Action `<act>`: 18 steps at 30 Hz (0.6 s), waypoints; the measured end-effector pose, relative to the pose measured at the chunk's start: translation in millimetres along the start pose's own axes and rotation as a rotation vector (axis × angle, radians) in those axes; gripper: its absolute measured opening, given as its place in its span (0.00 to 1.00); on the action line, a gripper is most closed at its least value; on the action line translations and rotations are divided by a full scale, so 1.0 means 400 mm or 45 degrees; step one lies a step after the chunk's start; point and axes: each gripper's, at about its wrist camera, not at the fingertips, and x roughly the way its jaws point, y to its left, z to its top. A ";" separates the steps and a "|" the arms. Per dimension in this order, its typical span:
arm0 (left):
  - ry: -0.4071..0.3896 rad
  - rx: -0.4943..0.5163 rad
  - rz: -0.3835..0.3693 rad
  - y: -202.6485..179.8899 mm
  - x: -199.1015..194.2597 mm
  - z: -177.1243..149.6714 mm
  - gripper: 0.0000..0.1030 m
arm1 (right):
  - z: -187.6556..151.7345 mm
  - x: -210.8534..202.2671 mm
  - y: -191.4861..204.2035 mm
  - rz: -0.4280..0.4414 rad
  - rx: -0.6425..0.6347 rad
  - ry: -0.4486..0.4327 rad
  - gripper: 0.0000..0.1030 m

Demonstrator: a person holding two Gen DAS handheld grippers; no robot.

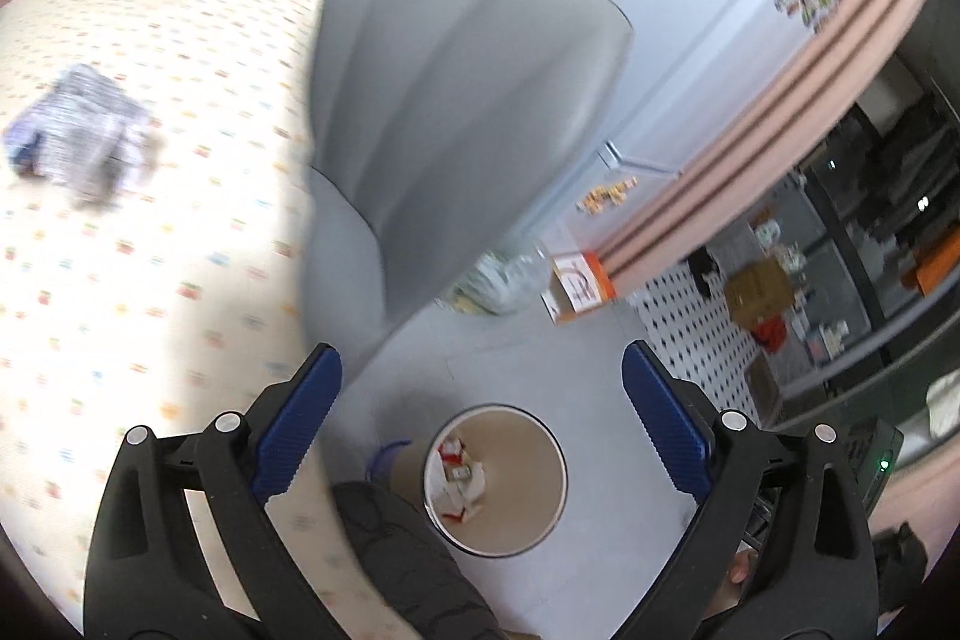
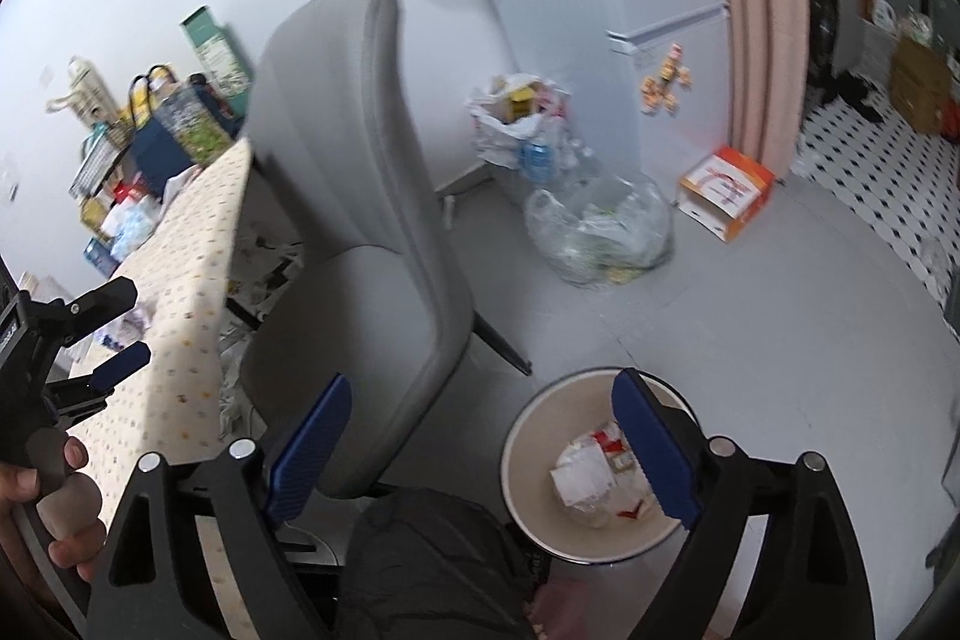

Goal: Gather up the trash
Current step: 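Move both open tools back to the table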

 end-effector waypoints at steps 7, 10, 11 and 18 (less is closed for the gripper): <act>-0.108 -0.093 0.069 0.124 -0.092 0.037 0.91 | 0.018 0.009 0.133 0.069 -0.097 -0.007 0.91; -0.149 -0.130 0.099 0.171 -0.133 0.044 0.91 | 0.026 0.021 0.197 0.104 -0.144 -0.003 0.91; -0.163 -0.145 0.109 0.197 -0.151 0.049 0.91 | 0.028 0.025 0.222 0.119 -0.163 -0.001 0.91; -0.241 -0.263 0.165 0.325 -0.237 0.044 0.91 | 0.038 0.049 0.391 0.212 -0.303 0.007 0.91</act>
